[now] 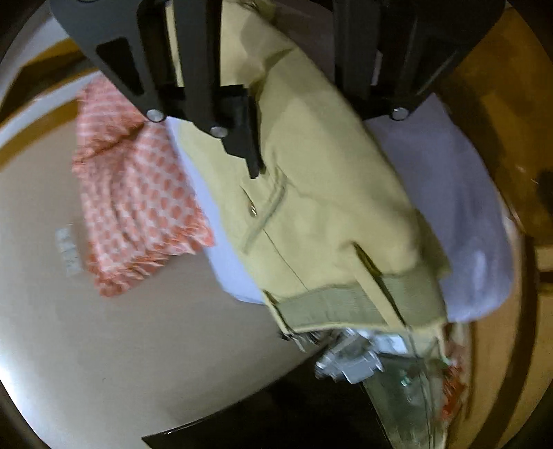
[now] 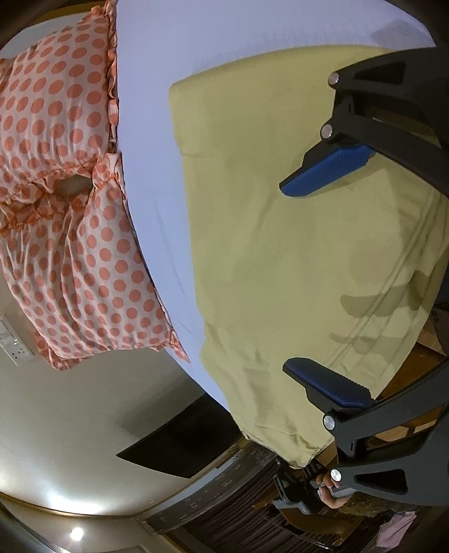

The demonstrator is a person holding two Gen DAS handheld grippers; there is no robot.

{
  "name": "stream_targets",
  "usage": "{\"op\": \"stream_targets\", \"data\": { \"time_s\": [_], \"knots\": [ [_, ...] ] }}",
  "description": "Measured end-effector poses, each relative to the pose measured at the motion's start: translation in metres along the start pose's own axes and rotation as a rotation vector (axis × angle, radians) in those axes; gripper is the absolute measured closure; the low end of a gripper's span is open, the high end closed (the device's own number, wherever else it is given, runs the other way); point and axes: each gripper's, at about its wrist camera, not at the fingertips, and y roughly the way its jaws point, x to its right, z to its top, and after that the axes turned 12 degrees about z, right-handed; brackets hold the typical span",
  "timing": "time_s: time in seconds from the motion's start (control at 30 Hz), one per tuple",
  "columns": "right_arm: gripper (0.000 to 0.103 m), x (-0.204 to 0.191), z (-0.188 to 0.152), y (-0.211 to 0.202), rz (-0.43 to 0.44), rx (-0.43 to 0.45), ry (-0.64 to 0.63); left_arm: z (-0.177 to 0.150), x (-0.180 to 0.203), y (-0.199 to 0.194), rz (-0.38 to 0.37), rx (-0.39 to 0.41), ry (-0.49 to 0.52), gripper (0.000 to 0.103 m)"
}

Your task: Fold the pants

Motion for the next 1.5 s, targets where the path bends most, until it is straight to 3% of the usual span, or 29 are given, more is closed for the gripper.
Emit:
{"op": "stream_targets", "data": {
  "time_s": [0.1,0.2,0.27,0.33,0.43,0.53,0.6,0.67,0.7,0.8,0.87,0.93,1.0,1.07,1.13,1.17,1.23,1.3,1.4,1.5],
  "knots": [
    [0.007,0.005,0.001,-0.009,0.005,0.022,0.005,0.001,0.051,-0.011,0.178,0.099,0.216,0.090],
    [0.007,0.016,0.002,-0.022,-0.009,0.059,0.023,-0.010,0.122,-0.033,0.182,0.175,0.437,0.091],
    [0.005,0.029,0.003,-0.035,-0.035,0.095,0.056,-0.039,0.188,-0.051,0.141,0.241,0.650,0.091],
    [0.005,0.044,0.003,-0.051,-0.060,0.139,0.101,-0.078,0.238,-0.064,0.049,0.273,0.834,0.091],
    [0.005,0.061,0.004,-0.077,-0.112,0.206,0.149,-0.167,0.297,-0.073,-0.150,0.228,1.138,0.089],
    [0.005,0.076,0.006,-0.106,-0.125,0.267,0.204,-0.264,0.314,-0.061,-0.280,0.138,1.407,0.088],
    [0.005,0.087,0.007,-0.120,-0.116,0.295,0.251,-0.317,0.306,-0.043,-0.296,0.038,1.539,0.090],
    [0.005,0.097,0.010,-0.126,-0.092,0.297,0.285,-0.345,0.295,-0.021,-0.301,-0.079,1.601,0.087],
    [0.005,0.099,0.013,-0.125,-0.078,0.284,0.291,-0.357,0.287,-0.017,-0.303,-0.087,1.626,0.086],
    [0.006,0.106,0.024,-0.104,-0.032,0.192,0.296,-0.375,0.273,-0.030,-0.276,0.059,1.726,0.080],
    [0.011,0.109,0.032,-0.086,-0.037,0.125,0.289,-0.368,0.268,-0.044,-0.310,0.047,1.727,0.072],
    [0.022,0.112,0.039,-0.067,-0.060,0.049,0.278,-0.347,0.260,-0.062,-0.377,-0.019,1.665,0.059],
    [0.029,0.113,0.042,-0.056,-0.079,0.009,0.244,-0.312,0.258,-0.067,-0.423,-0.087,1.549,0.036],
    [0.034,0.112,0.044,-0.050,-0.094,-0.018,0.214,-0.272,0.263,-0.058,-0.401,-0.087,1.413,0.023],
    [0.038,0.114,0.045,-0.044,-0.047,-0.047,0.221,-0.224,0.259,-0.036,-0.286,-0.063,1.260,0.024],
    [0.038,0.113,0.045,-0.045,-0.039,-0.052,0.210,-0.193,0.255,-0.017,-0.240,-0.091,1.153,0.024],
    [0.041,0.111,0.045,-0.044,-0.039,-0.065,0.177,-0.165,0.249,0.011,-0.202,-0.170,1.055,0.024],
    [0.046,0.112,0.045,-0.045,-0.027,-0.061,0.190,-0.155,0.248,0.041,-0.146,-0.267,1.026,0.024],
    [0.054,0.121,0.043,-0.046,0.031,-0.032,0.238,-0.161,0.251,0.071,-0.085,-0.345,1.058,0.024],
    [0.069,0.126,0.043,-0.044,0.077,-0.063,0.258,-0.164,0.256,0.083,-0.129,-0.406,1.050,0.019]
  ]
}}
